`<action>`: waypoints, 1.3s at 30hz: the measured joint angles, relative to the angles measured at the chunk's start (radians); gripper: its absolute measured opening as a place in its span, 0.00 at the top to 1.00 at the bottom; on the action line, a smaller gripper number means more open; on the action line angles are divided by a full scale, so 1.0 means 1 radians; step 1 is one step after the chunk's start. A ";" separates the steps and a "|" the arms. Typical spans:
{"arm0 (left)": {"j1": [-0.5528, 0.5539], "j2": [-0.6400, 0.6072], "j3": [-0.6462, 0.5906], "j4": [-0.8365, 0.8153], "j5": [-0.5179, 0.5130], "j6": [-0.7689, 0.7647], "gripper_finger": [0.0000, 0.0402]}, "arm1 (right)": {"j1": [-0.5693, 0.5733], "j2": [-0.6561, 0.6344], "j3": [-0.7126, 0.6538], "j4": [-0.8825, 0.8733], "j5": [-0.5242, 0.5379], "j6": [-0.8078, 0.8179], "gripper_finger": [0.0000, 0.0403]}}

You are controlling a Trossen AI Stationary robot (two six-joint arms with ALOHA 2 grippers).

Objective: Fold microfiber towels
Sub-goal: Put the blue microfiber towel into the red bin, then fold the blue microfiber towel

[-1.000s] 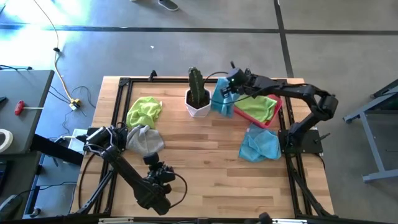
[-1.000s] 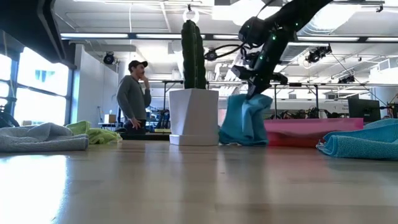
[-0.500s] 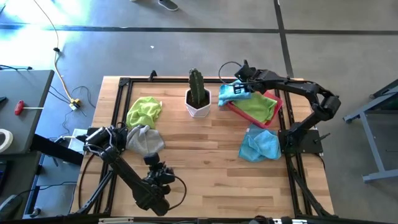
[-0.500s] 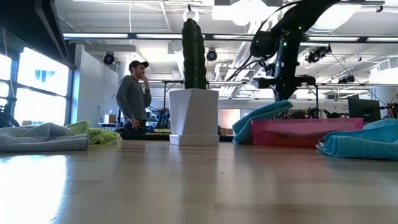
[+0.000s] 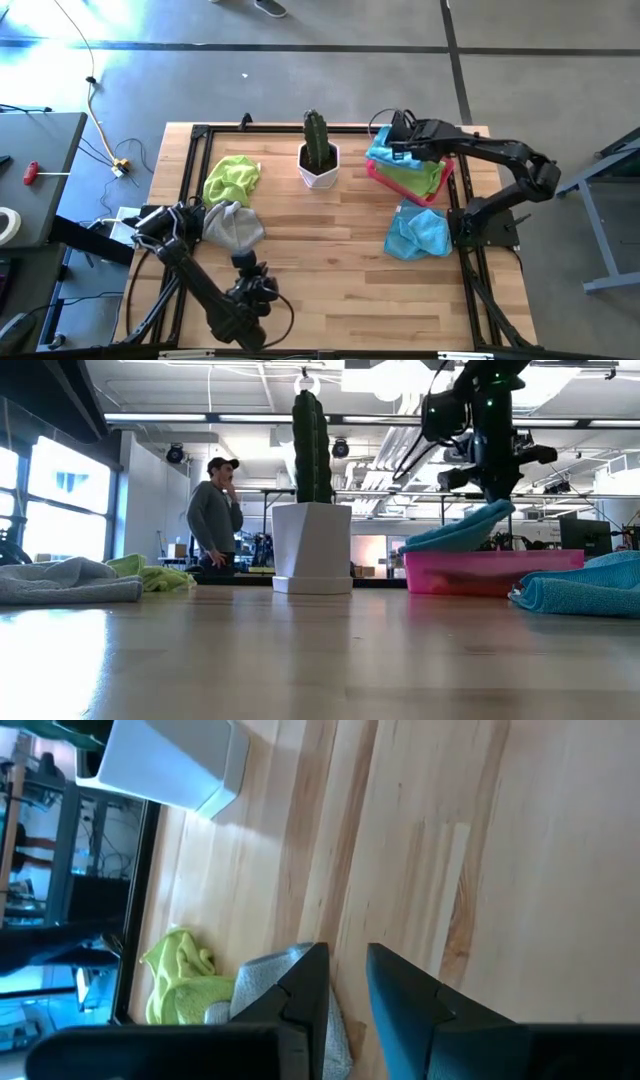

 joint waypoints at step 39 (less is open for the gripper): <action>-0.019 0.000 0.000 0.000 -0.020 -0.065 0.84 | 0.327 -0.048 -0.215 0.092 -0.191 -0.279 0.64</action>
